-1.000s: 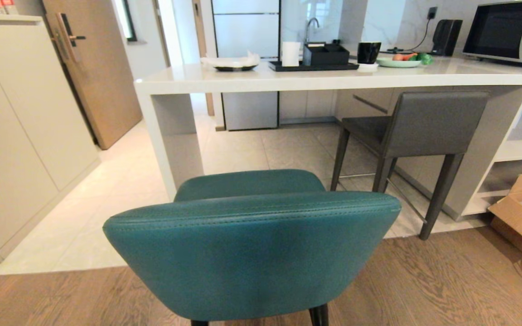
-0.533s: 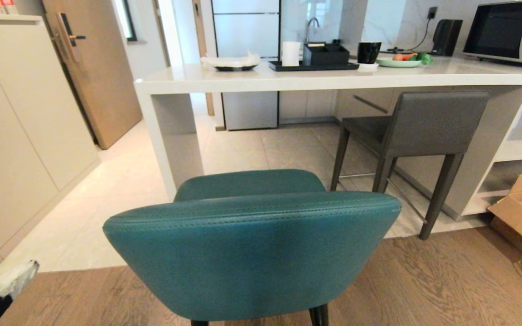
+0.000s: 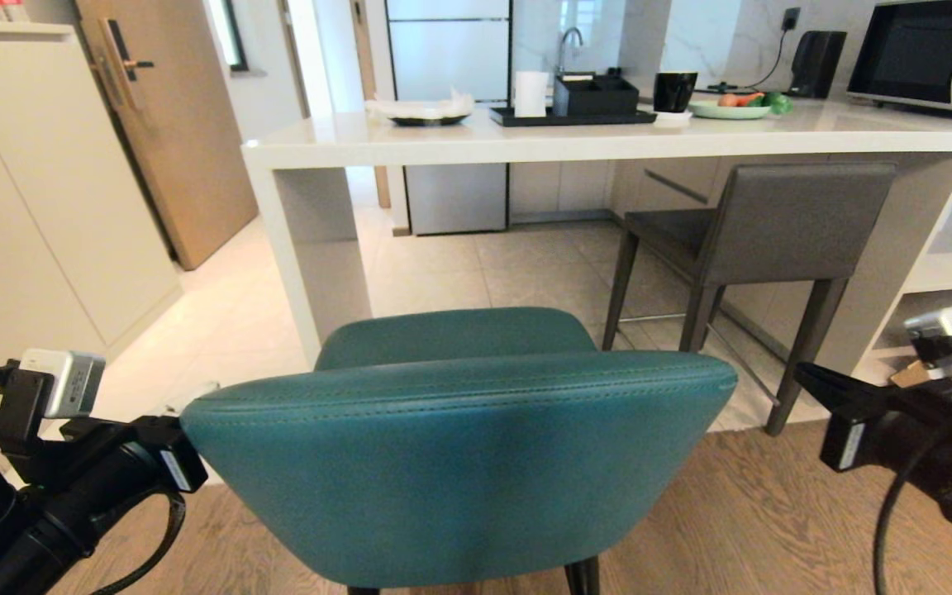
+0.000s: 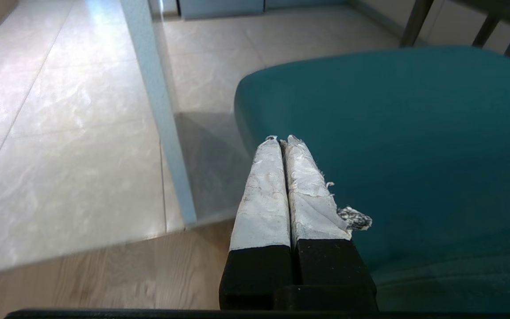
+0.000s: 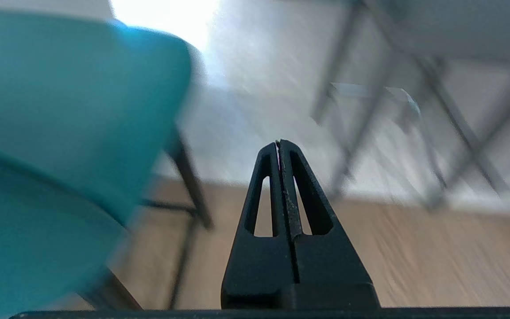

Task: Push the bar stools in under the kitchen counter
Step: Push the blue chair back under the dining table

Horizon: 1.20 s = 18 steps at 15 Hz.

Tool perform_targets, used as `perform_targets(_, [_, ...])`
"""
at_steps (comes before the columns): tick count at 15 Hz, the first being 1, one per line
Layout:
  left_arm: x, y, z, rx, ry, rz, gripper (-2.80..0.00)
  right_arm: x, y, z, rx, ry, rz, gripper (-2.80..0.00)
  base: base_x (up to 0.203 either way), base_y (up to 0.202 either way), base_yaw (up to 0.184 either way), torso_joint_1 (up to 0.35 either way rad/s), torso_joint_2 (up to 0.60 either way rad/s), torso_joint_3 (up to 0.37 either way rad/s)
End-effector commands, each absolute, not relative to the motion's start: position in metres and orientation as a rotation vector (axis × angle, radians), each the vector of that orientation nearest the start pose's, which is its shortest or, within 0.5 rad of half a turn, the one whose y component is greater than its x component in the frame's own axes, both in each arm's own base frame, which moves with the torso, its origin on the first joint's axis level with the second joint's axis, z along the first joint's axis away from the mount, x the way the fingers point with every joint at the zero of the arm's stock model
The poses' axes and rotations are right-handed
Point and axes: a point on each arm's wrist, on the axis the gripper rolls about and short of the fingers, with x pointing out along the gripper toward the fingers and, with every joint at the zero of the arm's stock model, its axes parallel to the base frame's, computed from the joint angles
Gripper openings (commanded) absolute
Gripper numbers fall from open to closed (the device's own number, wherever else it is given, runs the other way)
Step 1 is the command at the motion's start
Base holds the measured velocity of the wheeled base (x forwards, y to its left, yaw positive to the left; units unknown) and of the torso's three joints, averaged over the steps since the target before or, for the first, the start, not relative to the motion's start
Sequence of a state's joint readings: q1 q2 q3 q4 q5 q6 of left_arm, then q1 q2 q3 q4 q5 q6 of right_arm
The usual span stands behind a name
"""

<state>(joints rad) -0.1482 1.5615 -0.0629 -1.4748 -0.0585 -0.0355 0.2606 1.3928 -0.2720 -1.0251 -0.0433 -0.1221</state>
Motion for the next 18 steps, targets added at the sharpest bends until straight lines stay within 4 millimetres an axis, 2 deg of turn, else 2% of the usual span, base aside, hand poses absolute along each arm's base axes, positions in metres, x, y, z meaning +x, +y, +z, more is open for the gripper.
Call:
perform_targets(1, [0.188,-0.035,0.116,-0.033,0.072,-0.232,-2.8,0.202,0.092,0.151,-0.153,0.081,0.321,-2.8,0.0,0.0,0.0,0.0,0.0,0.0])
perform_targets(3, [0.176,-0.042,0.118,-0.033,0.065,-0.276,-2.8,0.19,0.117,0.149,-0.163,0.075,0.385,-2.8,0.0,0.0,0.0,0.0,0.0,0.0])
perform_targets(4, [0.174,-0.046,0.119,-0.041,0.06,-0.286,-2.8,0.186,0.123,0.143,-0.175,0.096,0.402,-2.8,0.0,0.0,0.0,0.0,0.0,0.0])
perform_targets(8, [0.174,-0.059,0.113,-0.051,0.093,-0.314,-2.8,0.192,0.131,0.136,-0.189,0.12,0.415,-2.8,0.0,0.0,0.0,0.0,0.0,0.0])
perform_targets(12, [0.177,-0.07,0.106,-0.058,0.133,-0.324,-2.8,0.223,0.155,0.141,-0.173,0.087,0.419,-2.8,0.0,0.0,0.0,0.0,0.0,0.0])
perform_targets(15, [0.193,-0.075,0.103,-0.057,0.14,-0.297,-2.8,0.249,0.172,0.143,-0.163,0.06,0.416,-2.8,0.0,0.0,0.0,0.0,0.0,0.0])
perform_targets(18, [0.213,-0.083,0.101,-0.059,0.127,-0.276,-2.8,0.255,0.177,0.142,-0.165,0.057,0.415,-2.8,0.0,0.0,0.0,0.0,0.0,0.0])
